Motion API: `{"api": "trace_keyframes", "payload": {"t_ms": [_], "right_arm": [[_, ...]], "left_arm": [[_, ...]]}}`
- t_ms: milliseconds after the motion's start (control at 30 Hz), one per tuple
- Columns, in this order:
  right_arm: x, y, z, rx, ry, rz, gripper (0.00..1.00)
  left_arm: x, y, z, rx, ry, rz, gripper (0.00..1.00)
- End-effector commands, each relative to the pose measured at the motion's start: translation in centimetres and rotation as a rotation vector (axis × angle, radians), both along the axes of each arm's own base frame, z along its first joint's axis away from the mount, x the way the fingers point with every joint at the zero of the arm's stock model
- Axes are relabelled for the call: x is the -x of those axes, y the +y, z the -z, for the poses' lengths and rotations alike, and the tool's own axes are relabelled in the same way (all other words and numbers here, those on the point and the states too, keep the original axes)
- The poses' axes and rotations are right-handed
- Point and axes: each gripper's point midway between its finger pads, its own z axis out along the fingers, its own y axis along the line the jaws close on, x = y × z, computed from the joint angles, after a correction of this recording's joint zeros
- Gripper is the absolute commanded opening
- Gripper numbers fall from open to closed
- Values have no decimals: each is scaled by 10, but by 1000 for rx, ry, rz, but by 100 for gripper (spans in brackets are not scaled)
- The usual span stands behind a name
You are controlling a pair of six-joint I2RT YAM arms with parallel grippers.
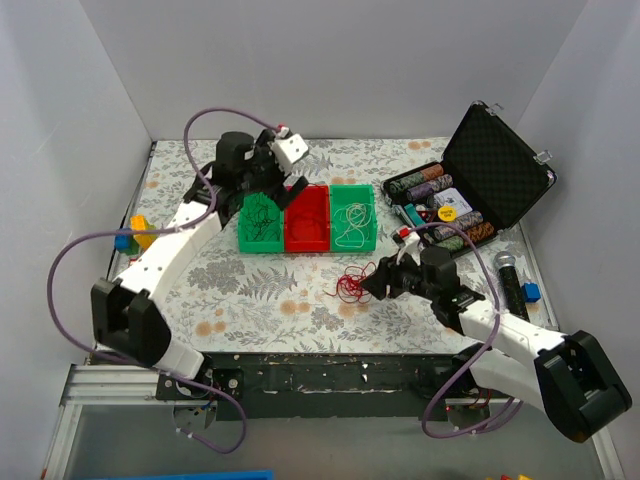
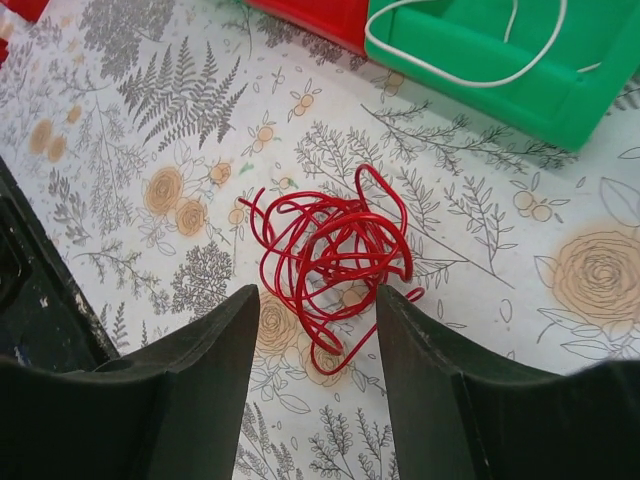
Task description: Untangle the cables
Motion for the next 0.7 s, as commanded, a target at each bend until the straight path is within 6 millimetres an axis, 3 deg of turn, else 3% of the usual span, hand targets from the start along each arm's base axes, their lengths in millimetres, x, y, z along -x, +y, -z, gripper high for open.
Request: {"api": "trace_keyframes", "payload": {"t_ms": [0,67,233,333,400,500,667], "right_arm": [[-4,22,-25,-57,-63,-99,56],[-5,26,-25,-55,-55,-108,46],[-1,38,-43,-79,-80,-151,3],[9,47,-77,-108,-157,-208,1],[18,51,-102,-126,-208,-248,1],[33,57,-134,-161,-255,-329,1],[49,64,-162,-195,-300,-431,1]], "left_arm": [[65,-3,4,97,123,86,98],[90,-9,12,112,193,172,96],[155,-30,39,169,320,396,82],[187,-49,53,116,292,516,80],[195,-59,47,117,234,581,82],[193,-76,31,165,184,616,84],[185,-90,7,223,180,629,84]]}}
